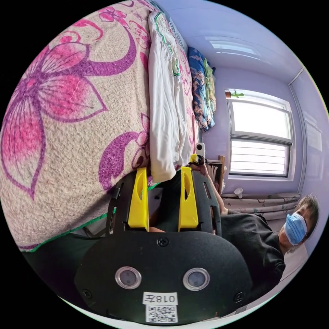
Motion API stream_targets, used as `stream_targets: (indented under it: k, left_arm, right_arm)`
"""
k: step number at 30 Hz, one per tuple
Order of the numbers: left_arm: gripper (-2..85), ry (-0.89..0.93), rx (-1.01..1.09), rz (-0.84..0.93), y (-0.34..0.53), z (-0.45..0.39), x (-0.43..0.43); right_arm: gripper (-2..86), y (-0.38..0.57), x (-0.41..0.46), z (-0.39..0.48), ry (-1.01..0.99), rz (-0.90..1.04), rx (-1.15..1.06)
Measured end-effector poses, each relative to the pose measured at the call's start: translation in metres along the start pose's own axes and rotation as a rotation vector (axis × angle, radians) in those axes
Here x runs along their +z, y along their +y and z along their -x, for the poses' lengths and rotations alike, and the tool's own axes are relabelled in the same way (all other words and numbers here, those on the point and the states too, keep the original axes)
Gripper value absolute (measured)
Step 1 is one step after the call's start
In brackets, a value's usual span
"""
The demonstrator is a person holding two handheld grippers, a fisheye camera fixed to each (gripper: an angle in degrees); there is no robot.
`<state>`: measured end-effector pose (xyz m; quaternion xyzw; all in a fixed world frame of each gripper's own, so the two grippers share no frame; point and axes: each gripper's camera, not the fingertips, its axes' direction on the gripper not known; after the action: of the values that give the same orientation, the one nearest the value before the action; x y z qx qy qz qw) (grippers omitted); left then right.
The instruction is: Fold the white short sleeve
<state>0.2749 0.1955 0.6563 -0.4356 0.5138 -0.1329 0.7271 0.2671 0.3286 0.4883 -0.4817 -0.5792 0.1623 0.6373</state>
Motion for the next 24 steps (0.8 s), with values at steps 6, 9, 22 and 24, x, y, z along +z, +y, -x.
stream_targets:
  k: [6, 9, 22, 24]
  left_arm:
    - [4.3, -0.094, -0.024, 0.017, 0.002, 0.005, 0.000]
    - [0.3, -0.049, 0.015, -0.008, 0.009, 0.008, -0.005]
    - [-0.9, -0.077, 0.116, 0.064, 0.081, 0.023, -0.028]
    - [-0.9, -0.063, 0.132, 0.053, 0.096, 0.020, -0.036]
  right_arm:
    - [1.8, 0.000, 0.003, 0.003, 0.079, 0.016, 0.031]
    - [0.9, 0.010, -0.003, 0.007, 0.101, 0.000, 0.015]
    - [0.1, 0.082, -0.021, 0.030, 0.136, -0.085, -0.052]
    - [0.1, 0.089, -0.024, 0.042, 0.129, -0.095, -0.076]
